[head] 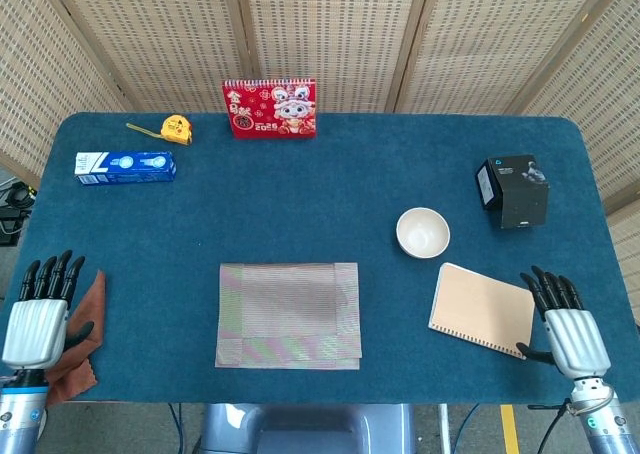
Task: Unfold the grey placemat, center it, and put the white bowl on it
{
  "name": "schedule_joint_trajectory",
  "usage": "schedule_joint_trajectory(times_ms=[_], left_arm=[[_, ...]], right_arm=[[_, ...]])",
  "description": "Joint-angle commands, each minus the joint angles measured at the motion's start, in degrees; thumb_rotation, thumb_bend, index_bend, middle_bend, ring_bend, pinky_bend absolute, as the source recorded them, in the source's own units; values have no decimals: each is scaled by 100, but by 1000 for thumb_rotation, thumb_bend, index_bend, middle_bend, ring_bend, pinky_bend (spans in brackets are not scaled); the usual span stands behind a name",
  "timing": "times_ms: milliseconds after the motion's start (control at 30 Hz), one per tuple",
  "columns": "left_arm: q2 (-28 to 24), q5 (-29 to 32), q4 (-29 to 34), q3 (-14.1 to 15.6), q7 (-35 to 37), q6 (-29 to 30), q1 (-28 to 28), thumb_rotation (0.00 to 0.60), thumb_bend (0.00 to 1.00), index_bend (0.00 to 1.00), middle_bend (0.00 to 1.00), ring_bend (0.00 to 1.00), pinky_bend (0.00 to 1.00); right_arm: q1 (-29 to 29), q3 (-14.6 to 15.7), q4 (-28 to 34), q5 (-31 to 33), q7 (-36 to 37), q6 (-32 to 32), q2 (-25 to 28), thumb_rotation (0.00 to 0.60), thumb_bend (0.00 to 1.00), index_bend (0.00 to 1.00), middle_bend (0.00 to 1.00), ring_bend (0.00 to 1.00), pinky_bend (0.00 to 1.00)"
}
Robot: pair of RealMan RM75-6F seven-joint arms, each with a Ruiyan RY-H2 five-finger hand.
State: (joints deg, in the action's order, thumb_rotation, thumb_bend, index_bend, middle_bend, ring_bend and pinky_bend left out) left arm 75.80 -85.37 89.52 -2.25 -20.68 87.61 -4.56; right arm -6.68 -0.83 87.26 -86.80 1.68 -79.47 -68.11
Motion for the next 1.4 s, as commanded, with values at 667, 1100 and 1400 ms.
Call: schedule_joint_trajectory(times_ms=[667,1100,1400], left_arm=[[221,-983,-493,574,1013,-622,-437,600,169,179,0,0,0],[561,-1527,-513,738,1163,-927,-817,600,230,390,0,0,0],[1141,-1446,-532,813,127,-1485,-929,600,231,408,0,0,0]], right_arm=[[133,-145,-265,-414,430,-811,-87,600,63,0,0,0,0],[154,-139,-182,-416,532,-824,-15,600,63,0,0,0,0],[161,-171,-145,-371,681,-827,45,600,63,0,0,0,0]])
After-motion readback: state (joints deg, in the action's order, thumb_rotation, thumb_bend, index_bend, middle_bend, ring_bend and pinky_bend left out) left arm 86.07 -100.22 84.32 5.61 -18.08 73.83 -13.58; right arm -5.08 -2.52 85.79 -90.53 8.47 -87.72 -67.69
